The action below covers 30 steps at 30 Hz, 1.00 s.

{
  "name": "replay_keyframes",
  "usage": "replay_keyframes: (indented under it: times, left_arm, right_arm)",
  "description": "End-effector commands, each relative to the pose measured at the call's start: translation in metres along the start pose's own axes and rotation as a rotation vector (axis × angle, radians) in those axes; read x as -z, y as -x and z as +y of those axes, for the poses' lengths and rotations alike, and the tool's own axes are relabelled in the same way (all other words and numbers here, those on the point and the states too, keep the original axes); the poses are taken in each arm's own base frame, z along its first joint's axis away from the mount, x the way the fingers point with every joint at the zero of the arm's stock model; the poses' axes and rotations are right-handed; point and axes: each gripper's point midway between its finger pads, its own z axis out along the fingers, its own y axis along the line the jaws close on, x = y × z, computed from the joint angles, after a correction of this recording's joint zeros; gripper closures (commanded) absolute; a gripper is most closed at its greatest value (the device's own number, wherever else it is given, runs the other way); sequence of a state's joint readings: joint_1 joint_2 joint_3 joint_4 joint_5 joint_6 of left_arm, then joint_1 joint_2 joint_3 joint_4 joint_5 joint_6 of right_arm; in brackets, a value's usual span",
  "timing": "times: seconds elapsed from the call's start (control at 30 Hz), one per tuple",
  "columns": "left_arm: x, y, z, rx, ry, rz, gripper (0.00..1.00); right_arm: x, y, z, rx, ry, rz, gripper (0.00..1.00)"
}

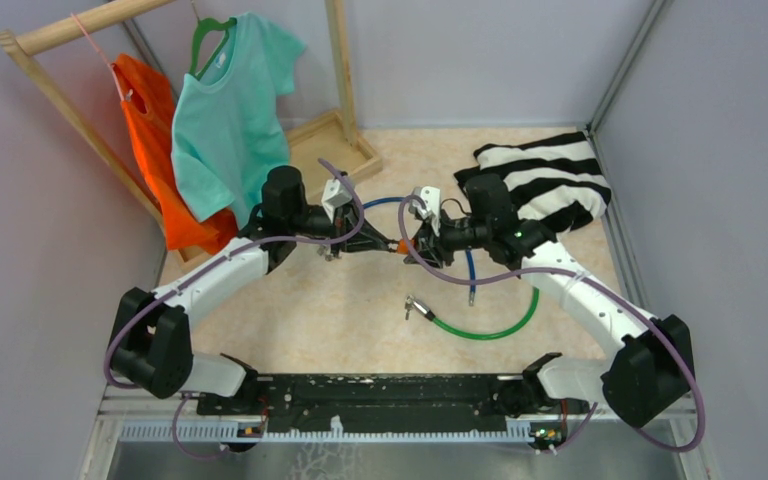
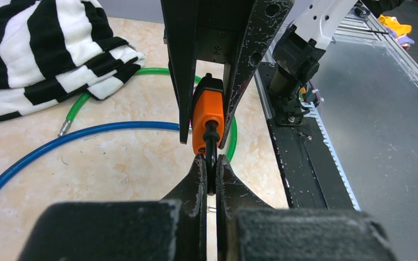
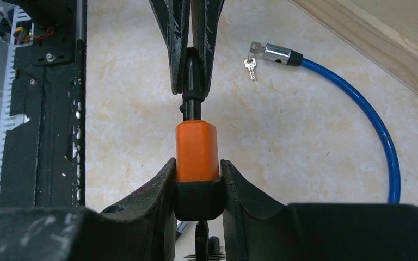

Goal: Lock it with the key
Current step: Lock the lock.

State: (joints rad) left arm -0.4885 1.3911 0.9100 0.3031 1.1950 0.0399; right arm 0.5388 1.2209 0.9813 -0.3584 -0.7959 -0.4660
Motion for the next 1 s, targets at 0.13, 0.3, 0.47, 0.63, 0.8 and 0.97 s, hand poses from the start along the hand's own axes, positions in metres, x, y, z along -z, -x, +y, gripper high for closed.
replay_keyframes:
  times: [0.13,0.3,0.47,0.63,0.8,0.97]
  left_arm:
    - [-0.004,0.017,-0.002,-0.089,-0.01,-0.053,1.0]
    - [-0.007,0.016,-0.002,-0.087,-0.007,-0.054,1.0]
    - [-0.011,0.013,-0.002,-0.089,-0.008,-0.053,1.0]
    - [-0.011,0.009,-0.002,-0.083,-0.009,-0.05,1.0]
    - [-0.011,0.002,-0.004,-0.068,-0.013,-0.048,1.0]
    - [-0.014,-0.002,-0.005,-0.034,-0.024,-0.062,1.0]
  right_arm:
    - [-0.003,0.031,0.006,0.005,0.07,-0.118,1.0]
    - [-0.005,0.033,0.007,-0.018,0.088,-0.129,1.0]
    - [-0.008,0.034,0.009,-0.041,0.115,-0.133,1.0]
    - [-0.007,0.039,0.008,-0.044,0.106,-0.149,1.0]
    - [-0.004,0.051,0.006,-0.051,0.088,-0.18,1.0]
    - [-0.006,0.053,0.006,-0.06,0.098,-0.187,1.0]
